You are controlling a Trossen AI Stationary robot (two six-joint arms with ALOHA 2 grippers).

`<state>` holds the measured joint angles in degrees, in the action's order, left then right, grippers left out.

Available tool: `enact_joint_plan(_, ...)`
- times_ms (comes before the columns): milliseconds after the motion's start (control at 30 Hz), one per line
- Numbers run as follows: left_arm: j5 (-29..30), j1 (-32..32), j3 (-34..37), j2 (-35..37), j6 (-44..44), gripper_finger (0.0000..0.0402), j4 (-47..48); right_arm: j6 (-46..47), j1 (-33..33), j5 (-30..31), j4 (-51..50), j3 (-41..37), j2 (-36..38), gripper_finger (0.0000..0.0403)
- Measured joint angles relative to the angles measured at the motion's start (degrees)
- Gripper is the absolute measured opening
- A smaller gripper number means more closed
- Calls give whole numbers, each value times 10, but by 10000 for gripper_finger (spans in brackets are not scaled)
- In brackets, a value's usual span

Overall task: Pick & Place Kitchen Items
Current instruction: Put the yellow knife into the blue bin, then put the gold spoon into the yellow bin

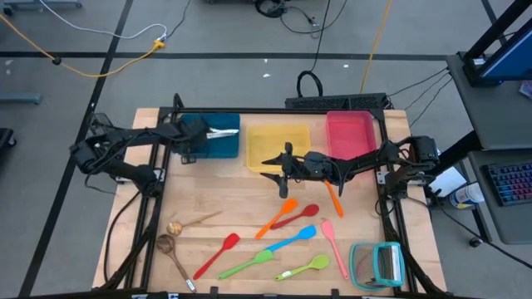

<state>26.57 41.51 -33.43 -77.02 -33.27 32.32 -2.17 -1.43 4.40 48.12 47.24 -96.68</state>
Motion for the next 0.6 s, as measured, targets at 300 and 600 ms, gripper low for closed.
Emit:
enact_joint_plan(300, -1, -47, -40, 1, 18, 113, 6, 0, 0, 0, -13, 0, 0, 169)
enact_joint_plan(600, -8, -105, -73, 1, 49, 113, 81, 16, 0, 0, -17, 0, 0, 169)
